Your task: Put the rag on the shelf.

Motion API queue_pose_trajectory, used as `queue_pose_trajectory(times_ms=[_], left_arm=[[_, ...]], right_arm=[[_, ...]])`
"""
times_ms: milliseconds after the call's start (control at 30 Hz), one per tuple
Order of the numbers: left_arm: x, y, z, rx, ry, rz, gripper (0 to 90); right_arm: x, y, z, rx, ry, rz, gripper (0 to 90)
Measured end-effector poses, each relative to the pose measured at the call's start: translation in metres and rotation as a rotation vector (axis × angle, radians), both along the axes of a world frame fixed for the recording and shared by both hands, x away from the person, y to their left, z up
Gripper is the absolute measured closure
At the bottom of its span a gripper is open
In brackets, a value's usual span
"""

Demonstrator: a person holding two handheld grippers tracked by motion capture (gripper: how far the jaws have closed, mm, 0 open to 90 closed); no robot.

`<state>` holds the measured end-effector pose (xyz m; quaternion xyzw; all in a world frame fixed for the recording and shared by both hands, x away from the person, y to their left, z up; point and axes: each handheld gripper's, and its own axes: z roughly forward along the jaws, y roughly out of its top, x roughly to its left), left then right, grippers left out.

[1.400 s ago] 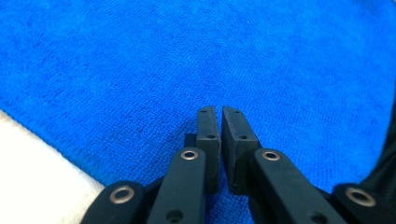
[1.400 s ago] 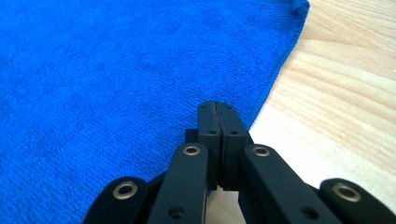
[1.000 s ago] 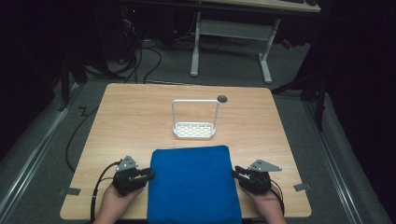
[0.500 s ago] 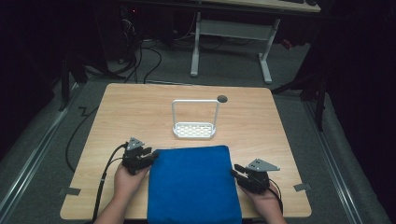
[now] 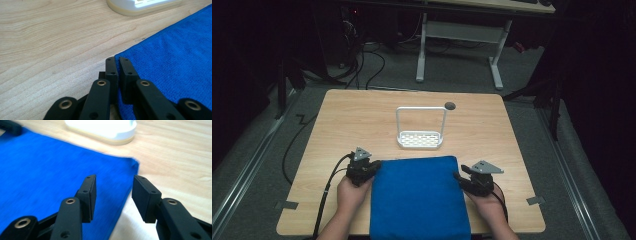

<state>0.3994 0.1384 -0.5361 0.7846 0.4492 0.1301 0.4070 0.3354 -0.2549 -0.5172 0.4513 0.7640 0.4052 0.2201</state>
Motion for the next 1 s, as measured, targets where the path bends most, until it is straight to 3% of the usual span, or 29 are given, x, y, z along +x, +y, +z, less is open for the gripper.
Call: queue_pose_trajectory(times_ms=[100,300,367,567,700,800,1000], left_arm=[[0.001,0.001,0.000,-0.016,0.012,-0.005,86.6],[0.003,0.003,-0.001,-0.032,0.023,-0.010,86.5],[0.003,0.004,-0.001,-0.039,0.025,-0.009,86.5],[0.003,0.005,-0.001,-0.047,0.033,-0.011,86.5],[0.003,0.004,-0.001,-0.045,0.032,-0.009,86.6],[0.003,0.004,-0.001,-0.040,0.029,-0.007,86.6],[-0.004,0.003,0.002,-0.042,-0.026,-0.032,87.1]], right_arm=[[0.018,0.003,0.000,-0.035,0.007,-0.023,55.6],[0.058,0.009,-0.006,-0.058,0.067,-0.060,56.1],[0.066,0.011,-0.010,-0.042,0.119,-0.052,57.2],[0.065,0.016,-0.013,-0.073,0.106,-0.056,75.9],[0.063,0.018,-0.013,-0.090,0.098,-0.022,86.0],[0.061,0.020,-0.014,-0.112,0.079,-0.005,87.2],[0.052,0.018,-0.010,-0.063,0.039,-0.003,88.0]])
